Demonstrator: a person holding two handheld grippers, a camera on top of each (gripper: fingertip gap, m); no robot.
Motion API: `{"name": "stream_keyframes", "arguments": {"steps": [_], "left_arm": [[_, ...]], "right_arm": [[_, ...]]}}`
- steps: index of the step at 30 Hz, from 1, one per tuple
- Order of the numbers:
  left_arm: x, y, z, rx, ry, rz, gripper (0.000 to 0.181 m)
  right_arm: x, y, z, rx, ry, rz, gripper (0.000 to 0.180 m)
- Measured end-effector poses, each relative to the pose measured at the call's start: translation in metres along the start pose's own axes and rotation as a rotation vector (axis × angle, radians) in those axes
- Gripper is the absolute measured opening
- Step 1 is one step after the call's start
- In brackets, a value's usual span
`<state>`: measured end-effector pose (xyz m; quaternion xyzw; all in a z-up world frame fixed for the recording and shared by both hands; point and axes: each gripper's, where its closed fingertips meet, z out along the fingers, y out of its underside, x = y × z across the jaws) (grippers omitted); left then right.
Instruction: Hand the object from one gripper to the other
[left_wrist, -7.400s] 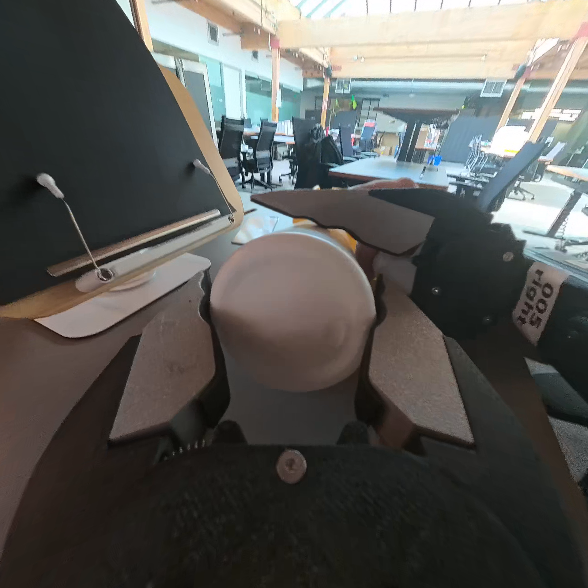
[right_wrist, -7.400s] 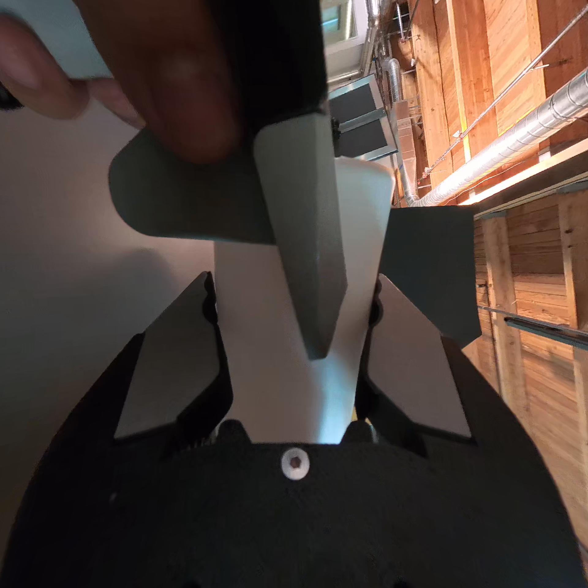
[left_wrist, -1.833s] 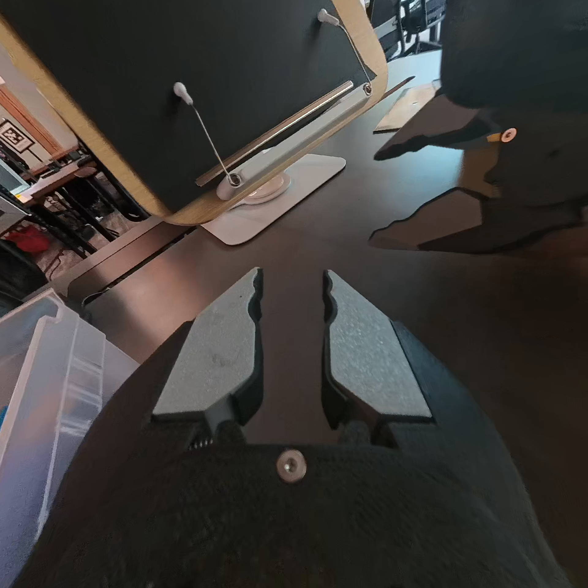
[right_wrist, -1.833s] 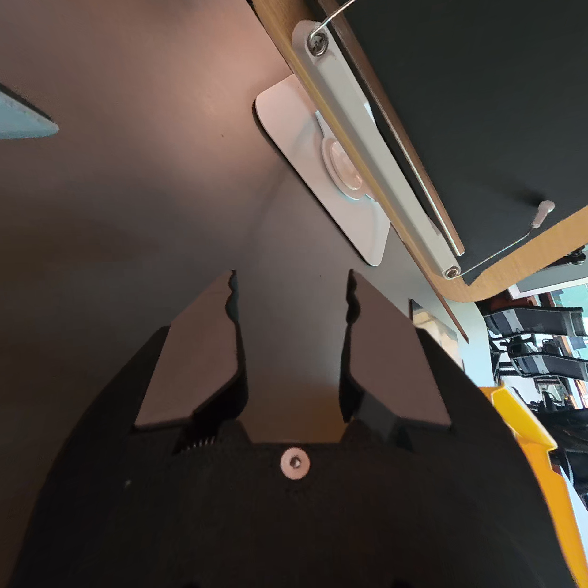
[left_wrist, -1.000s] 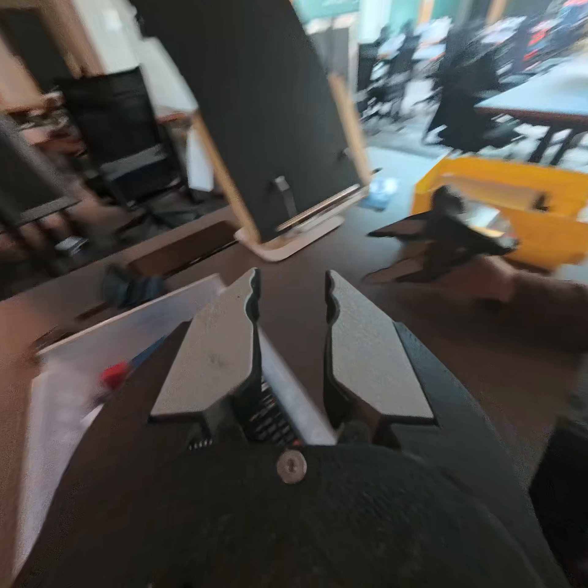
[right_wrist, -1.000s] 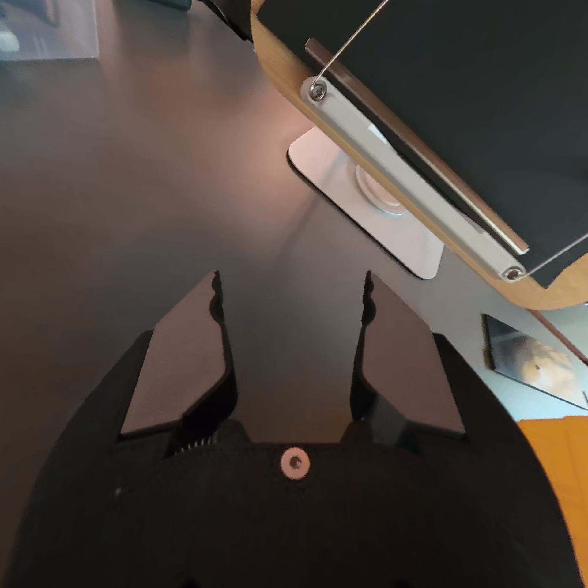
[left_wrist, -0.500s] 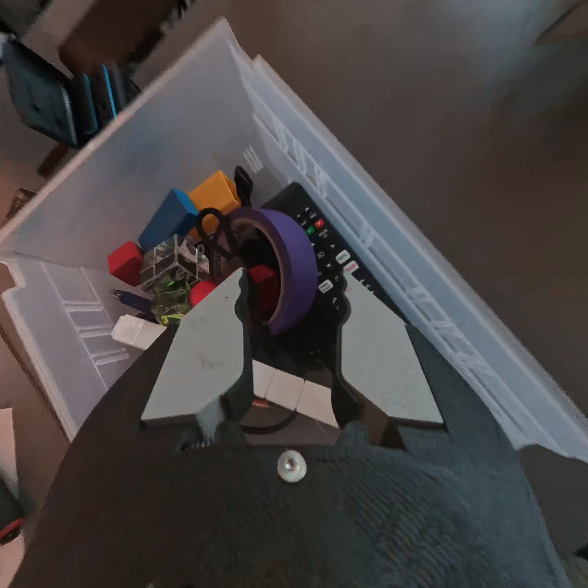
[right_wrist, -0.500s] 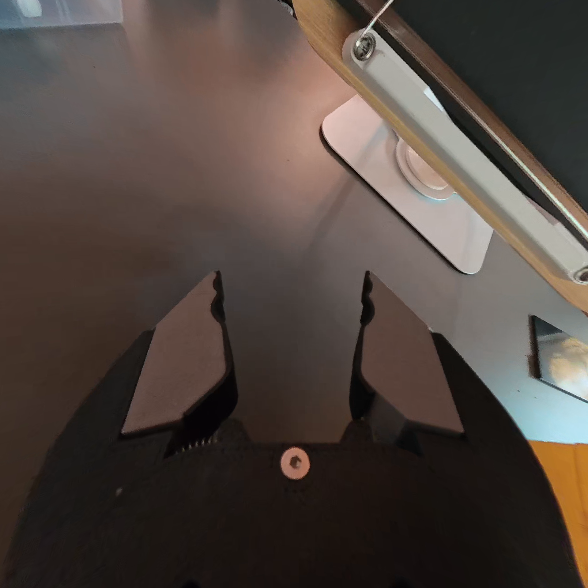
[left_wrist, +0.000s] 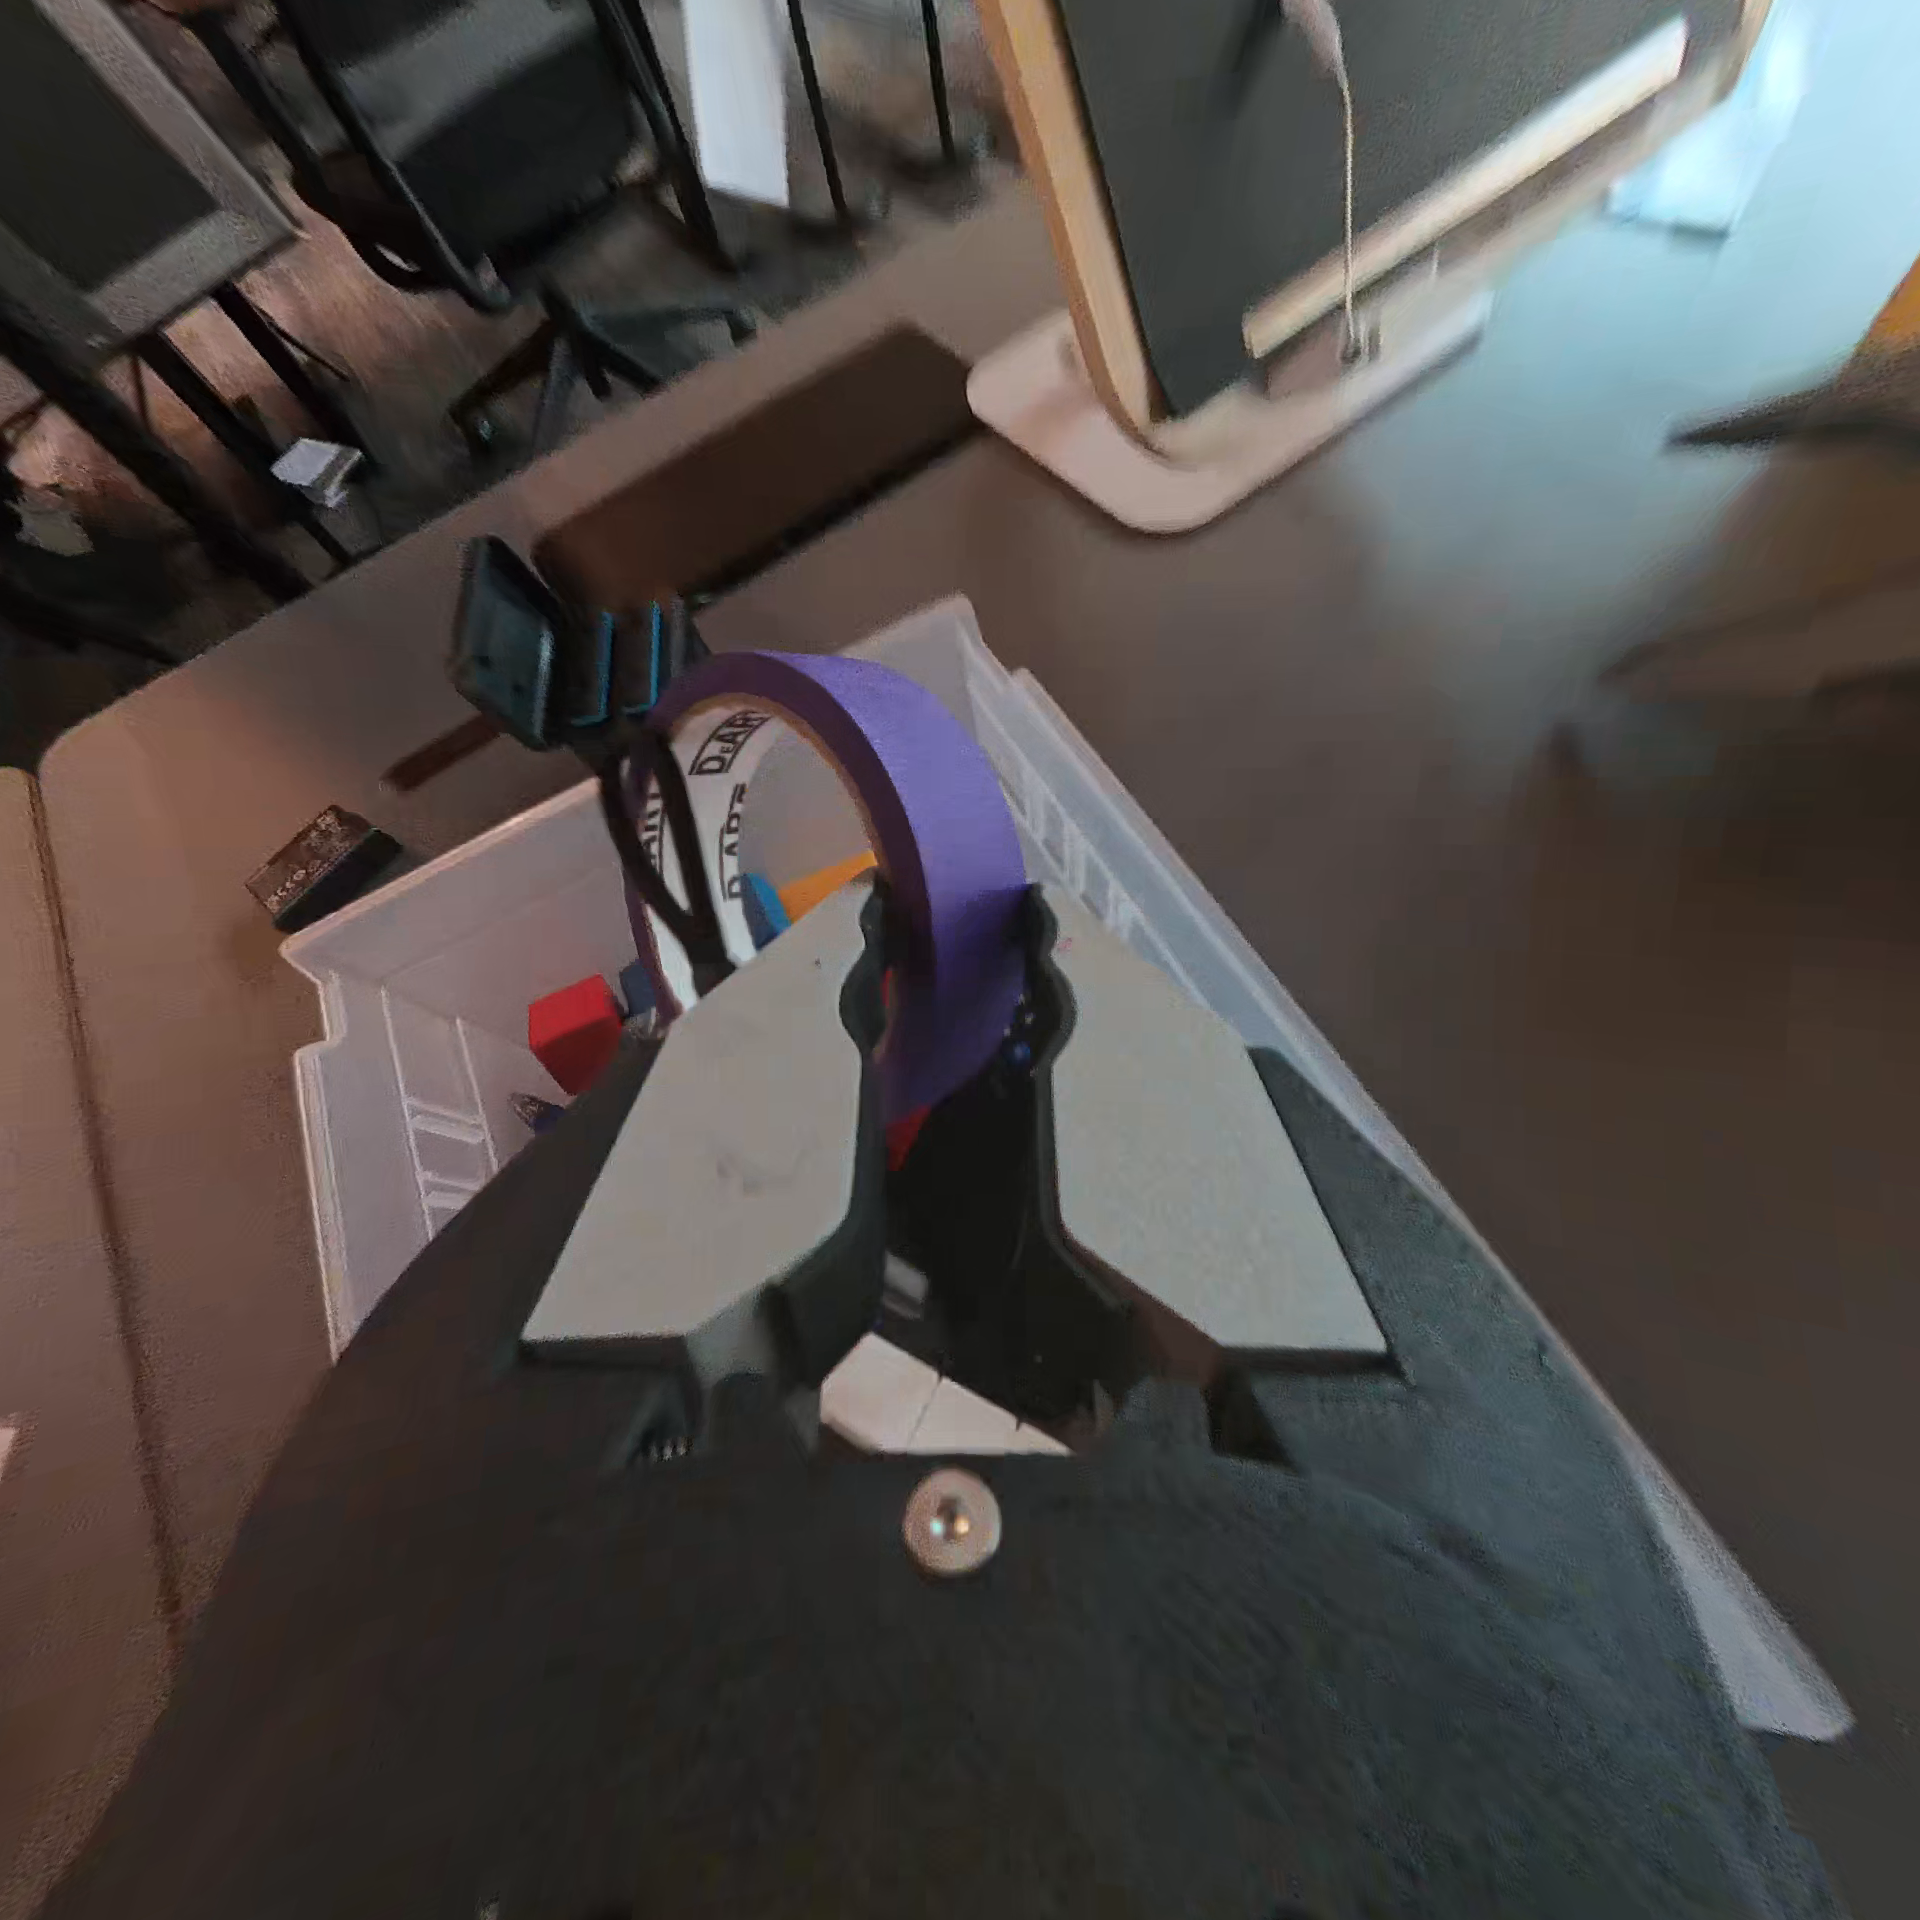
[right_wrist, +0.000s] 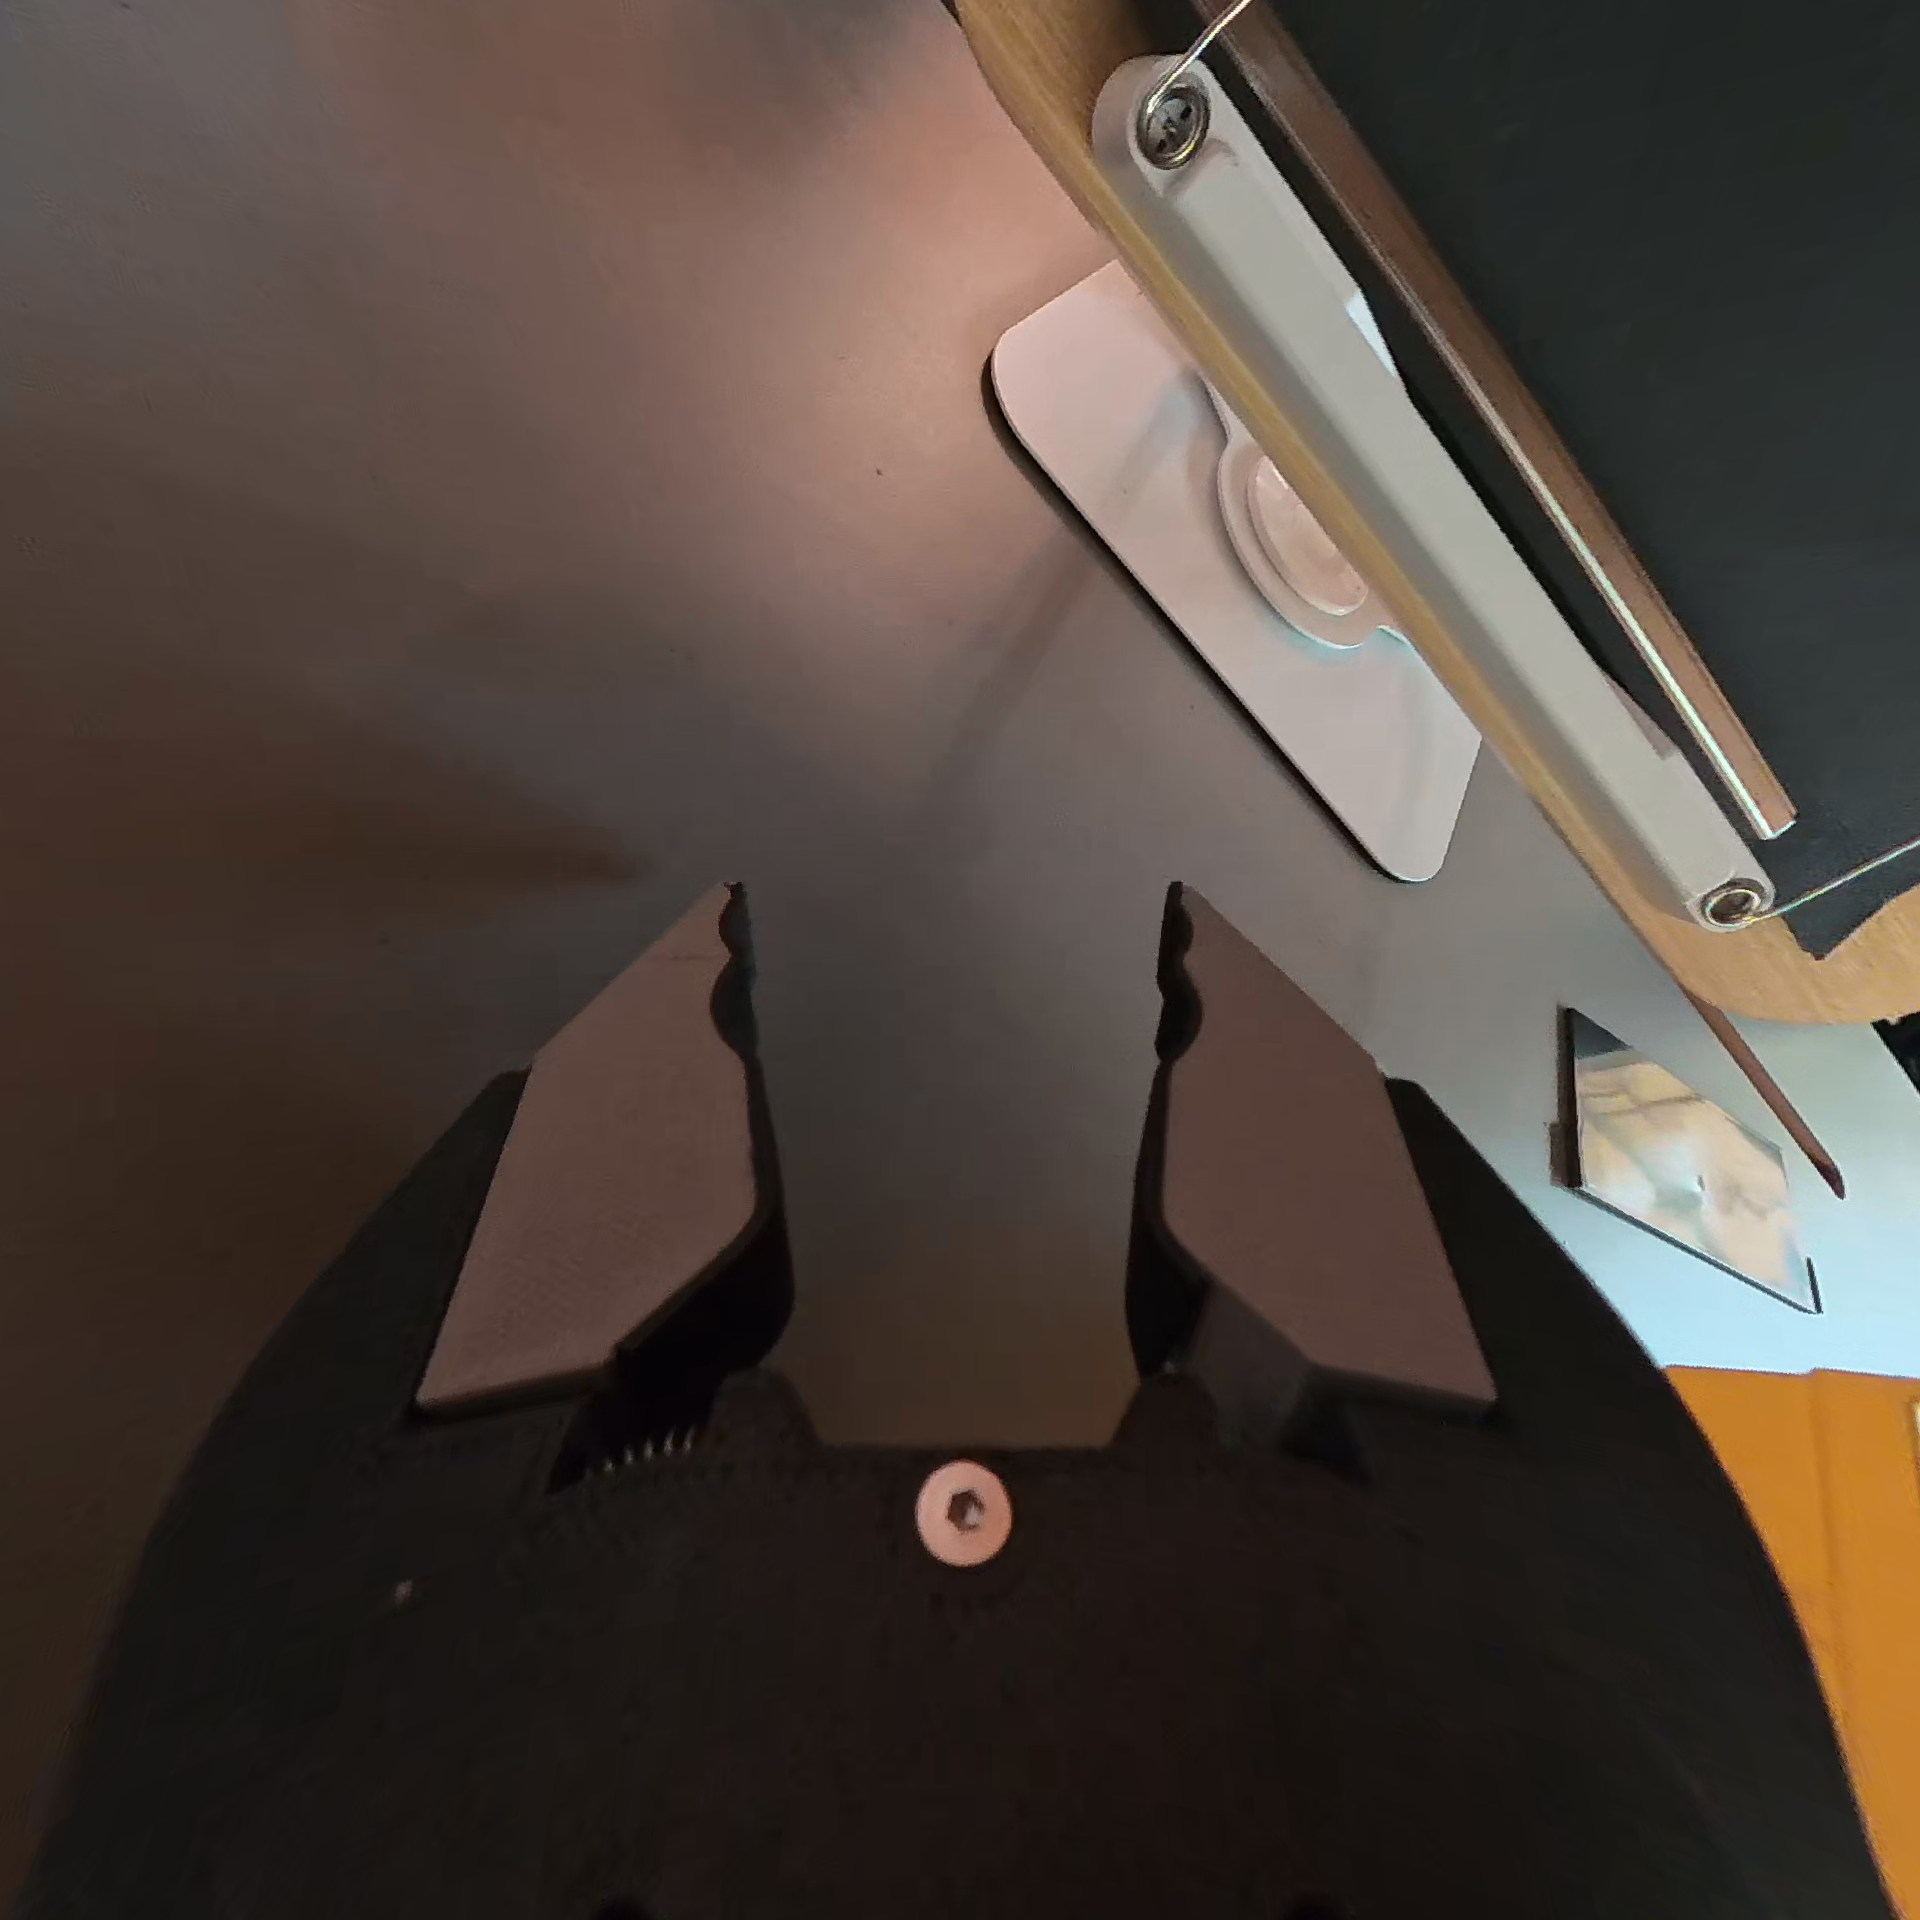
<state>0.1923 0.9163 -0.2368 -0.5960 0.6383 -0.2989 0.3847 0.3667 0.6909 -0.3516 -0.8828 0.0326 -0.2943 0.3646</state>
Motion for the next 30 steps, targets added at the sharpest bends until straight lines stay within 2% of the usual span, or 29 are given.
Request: {"name": "stream_keyframes", "arguments": {"steps": [1, 4, 10, 16, 19, 23, 25, 30], "left_arm": [[-0.004, -0.005, -0.004, 0.037, -0.006, -0.041, 0.022], [-0.012, -0.019, -0.016, 0.136, -0.064, -0.051, 0.021], [-0.001, -0.051, -0.037, 0.25, -0.224, 0.127, 0.021], [0.082, -0.089, -0.033, 0.305, -0.228, 0.432, 0.02], [0.13, -0.107, -0.024, 0.397, -0.198, 0.515, 0.019], [0.169, -0.117, -0.003, 0.495, -0.254, 0.642, 0.018], [0.178, -0.112, 0.015, 0.477, -0.323, 0.74, 0.017], [0.171, -0.08, 0.066, 0.244, -0.485, 1.011, 0.014]], "right_arm": [[0.001, 0.0, -0.001, 0.002, 0.003, 0.003, 0.076], [0.005, 0.001, -0.002, 0.0, 0.019, 0.006, 0.076], [0.011, 0.003, -0.002, -0.02, 0.068, -0.018, 0.077], [0.011, 0.003, 0.0, -0.012, 0.036, 0.029, 0.076], [0.017, 0.005, -0.001, -0.007, 0.051, 0.046, 0.076], [0.023, 0.007, -0.001, -0.008, 0.06, 0.065, 0.075], [0.028, 0.011, 0.0, -0.024, 0.073, 0.072, 0.075], [0.038, 0.014, 0.0, -0.019, 0.06, 0.125, 0.074]]}}
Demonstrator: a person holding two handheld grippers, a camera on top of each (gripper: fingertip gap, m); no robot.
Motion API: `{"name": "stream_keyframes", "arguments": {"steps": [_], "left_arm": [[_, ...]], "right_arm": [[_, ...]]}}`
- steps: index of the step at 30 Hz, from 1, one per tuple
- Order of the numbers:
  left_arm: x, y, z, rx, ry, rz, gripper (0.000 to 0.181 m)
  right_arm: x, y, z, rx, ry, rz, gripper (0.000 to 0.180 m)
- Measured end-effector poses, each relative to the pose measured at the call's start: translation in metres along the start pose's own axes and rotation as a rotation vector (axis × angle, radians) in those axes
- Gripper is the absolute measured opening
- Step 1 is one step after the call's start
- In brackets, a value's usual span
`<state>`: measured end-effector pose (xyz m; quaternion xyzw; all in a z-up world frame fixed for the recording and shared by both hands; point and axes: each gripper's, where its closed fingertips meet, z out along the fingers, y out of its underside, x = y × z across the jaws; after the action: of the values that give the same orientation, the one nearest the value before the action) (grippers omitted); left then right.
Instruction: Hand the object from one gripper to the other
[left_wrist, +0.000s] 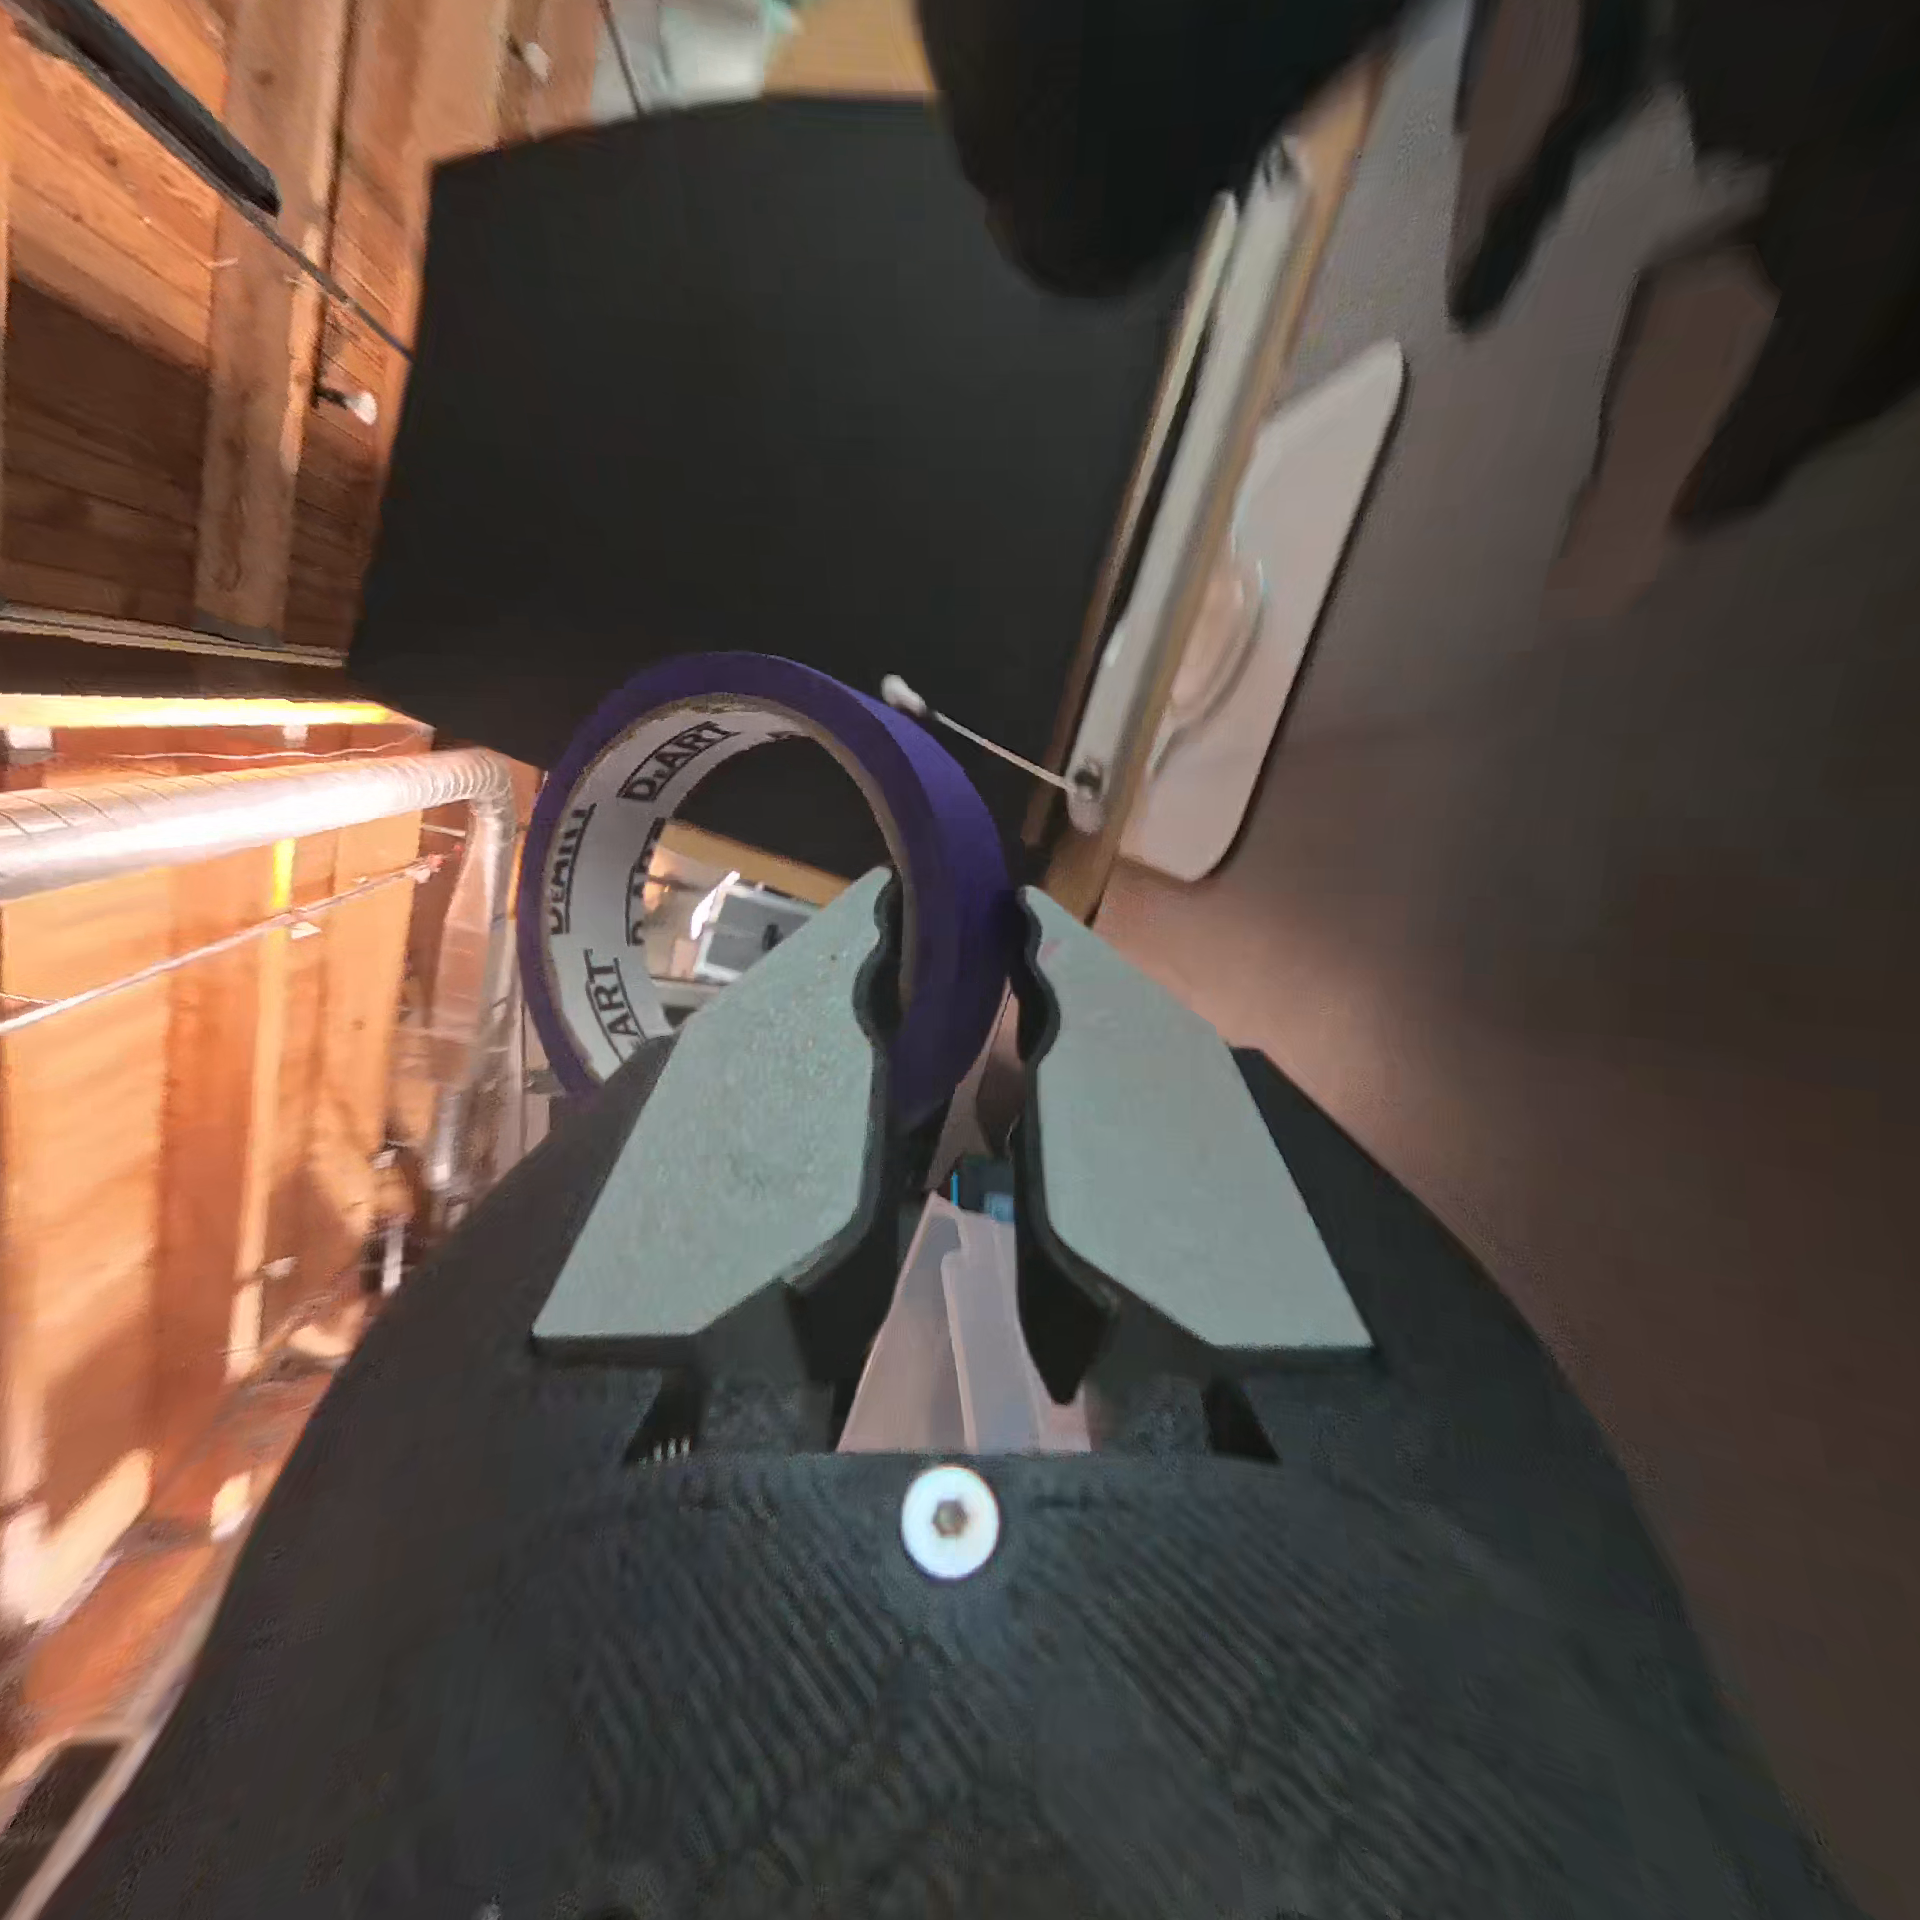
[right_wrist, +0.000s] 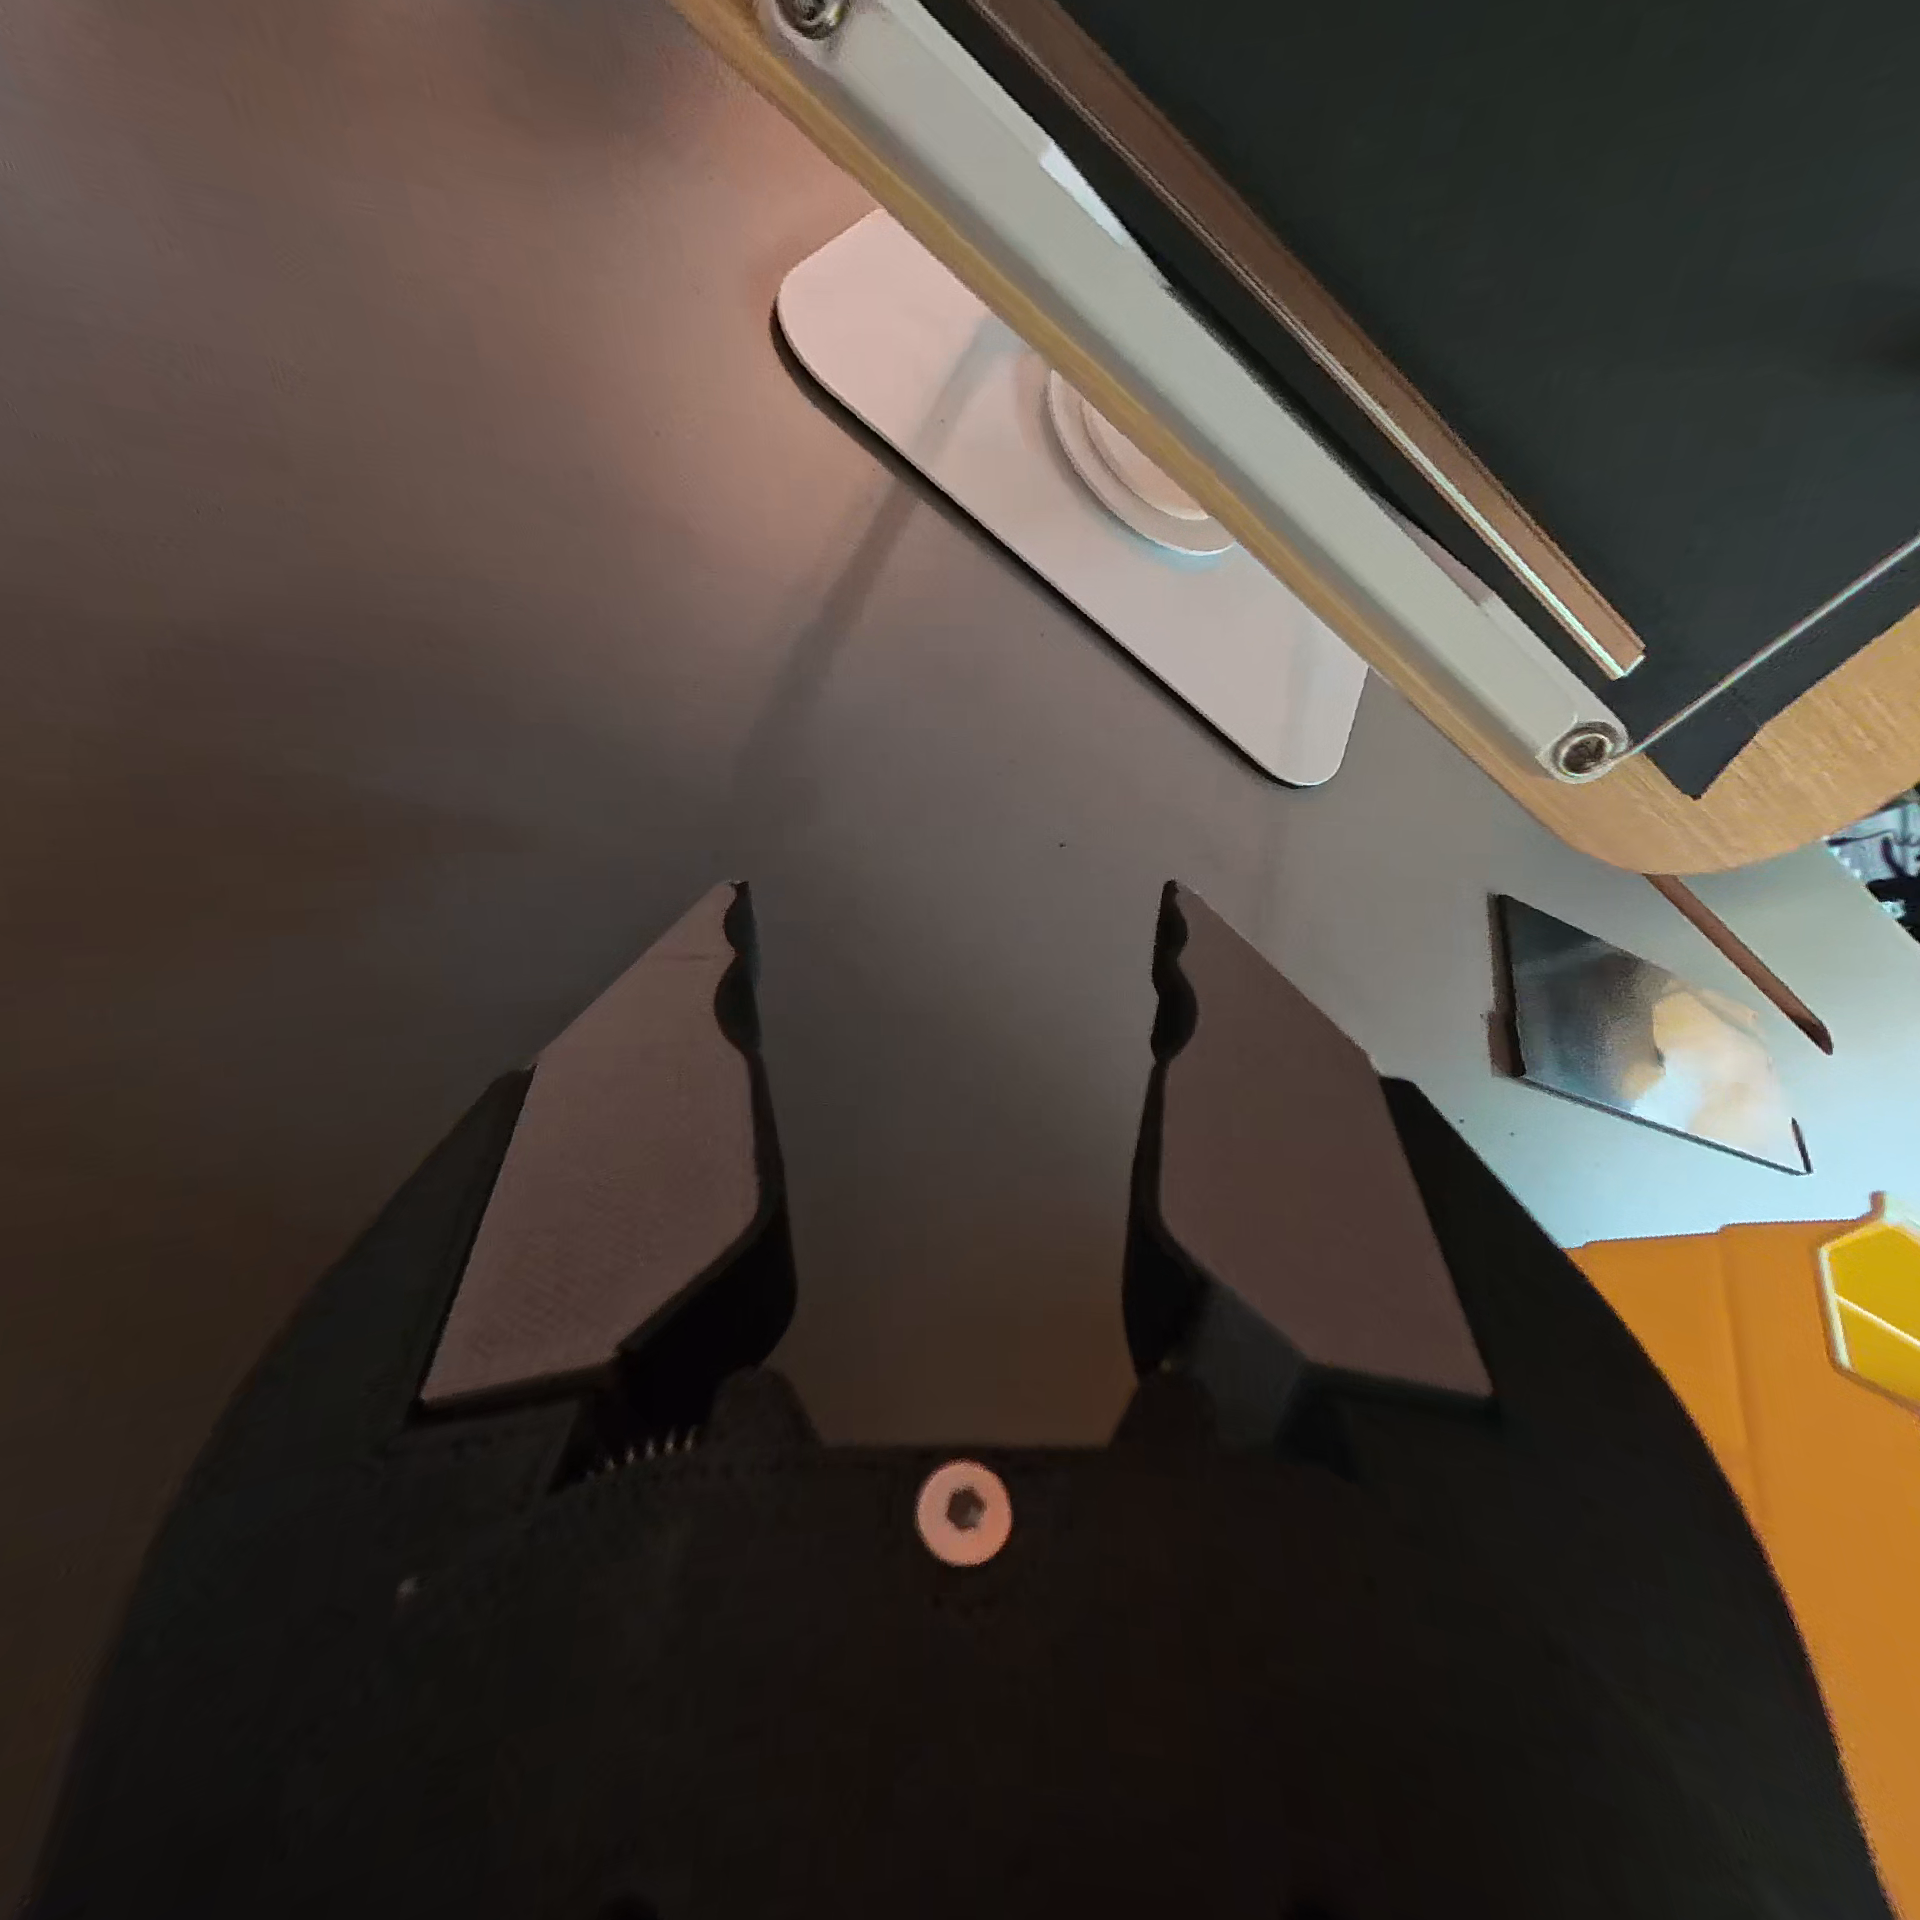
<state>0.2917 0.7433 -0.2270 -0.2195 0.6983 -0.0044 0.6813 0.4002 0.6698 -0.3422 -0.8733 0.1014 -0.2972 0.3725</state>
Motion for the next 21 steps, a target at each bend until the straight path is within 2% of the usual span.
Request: {"name": "stream_keyframes", "arguments": {"steps": [5, 9, 13, 17, 19, 21], "left_arm": [[0.027, 0.032, 0.017, -0.187, 0.026, 0.244, 0.015], [0.043, 0.028, 0.013, -0.148, 0.025, 0.321, 0.015], [0.035, 0.006, -0.002, 0.004, -0.064, 0.252, 0.015], [0.02, -0.017, -0.021, 0.11, -0.137, 0.175, 0.014], [0.019, -0.026, -0.026, 0.139, -0.121, 0.103, 0.013], [0.022, -0.029, -0.026, 0.15, -0.092, 0.028, 0.013]], "right_arm": [[-0.001, 0.0, 0.0, 0.013, -0.062, 0.072, 0.072], [-0.005, -0.003, -0.002, 0.039, -0.18, 0.202, 0.073], [0.007, -0.013, -0.011, 0.112, -0.153, 0.237, 0.073], [0.033, -0.008, -0.014, 0.1, -0.006, 0.199, 0.073], [0.046, -0.006, -0.015, 0.093, 0.095, 0.124, 0.066], [0.053, -0.006, -0.016, 0.091, 0.148, 0.086, 0.066]]}}
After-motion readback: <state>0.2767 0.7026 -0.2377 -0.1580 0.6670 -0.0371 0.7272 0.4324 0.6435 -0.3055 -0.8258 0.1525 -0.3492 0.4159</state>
